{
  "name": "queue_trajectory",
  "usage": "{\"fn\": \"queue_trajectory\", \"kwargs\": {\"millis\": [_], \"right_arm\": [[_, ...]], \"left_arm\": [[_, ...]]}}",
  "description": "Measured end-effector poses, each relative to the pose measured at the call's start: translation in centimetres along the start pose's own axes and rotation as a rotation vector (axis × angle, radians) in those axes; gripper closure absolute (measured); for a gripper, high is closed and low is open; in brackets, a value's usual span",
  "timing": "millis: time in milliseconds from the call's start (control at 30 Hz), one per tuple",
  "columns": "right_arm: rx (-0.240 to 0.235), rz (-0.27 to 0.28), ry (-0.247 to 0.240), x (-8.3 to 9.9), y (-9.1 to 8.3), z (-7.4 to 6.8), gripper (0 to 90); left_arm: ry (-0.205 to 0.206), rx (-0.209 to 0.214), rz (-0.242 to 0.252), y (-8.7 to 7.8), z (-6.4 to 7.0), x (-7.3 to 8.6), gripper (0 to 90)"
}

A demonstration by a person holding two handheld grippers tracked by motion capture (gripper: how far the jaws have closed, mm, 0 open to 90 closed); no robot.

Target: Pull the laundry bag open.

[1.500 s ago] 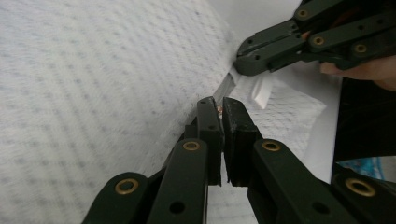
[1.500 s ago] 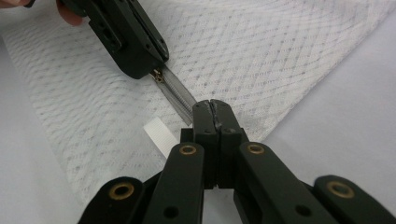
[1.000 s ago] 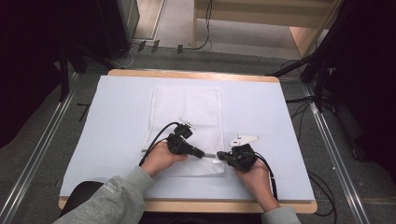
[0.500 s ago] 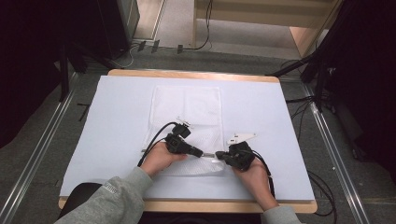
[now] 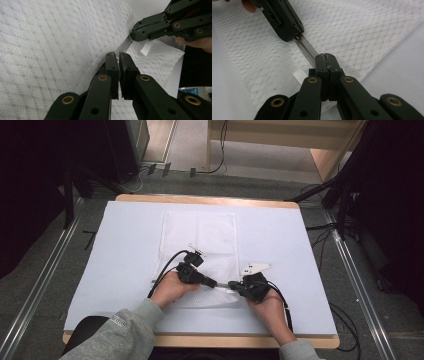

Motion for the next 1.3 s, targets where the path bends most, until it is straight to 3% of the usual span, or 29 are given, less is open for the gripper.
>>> {"fn": "queue_trajectory", "kwargs": {"millis": [167, 300, 433, 667, 1033, 1300], "right_arm": [[-0.001, -0.004, 0.0, 0.1, 0.0, 0.0, 90.0], [0.0, -0.001, -0.011, 0.1, -0.1, 0.0, 90.0], [-0.001, 0.005, -0.014, 0.2, -0.1, 0.0, 90.0], [-0.005, 0.009, -0.024, 0.2, -0.1, 0.1, 90.0], [0.001, 0.003, -0.02, 0.2, -0.1, 0.0, 90.0], [-0.014, 0.005, 0.008, 0.4, -0.3, 0.1, 90.0]], "left_arm": [[0.007, -0.032, -0.009, -0.8, -0.3, 0.1, 88.6], [-0.032, -0.013, 0.008, -2.6, -1.3, 0.2, 88.5], [-0.022, -0.018, 0.009, -3.9, -1.3, 0.5, 88.4], [-0.008, -0.045, 0.009, -6.3, -2.0, 1.6, 88.4], [-0.054, -0.066, 0.028, -9.5, -3.9, 3.9, 88.4], [-0.047, -0.084, 0.049, -10.9, -4.4, 4.6, 88.4]]}}
Point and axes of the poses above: each handheld gripper's, and its own axes: y roughly forward along the jaws, x roughly out of its underside, z roughly to its right, the point moved 4 cm from there along y, roughly forward along the jaws, and after that the axes turned 4 degrees about z, right-handed, at the moved point
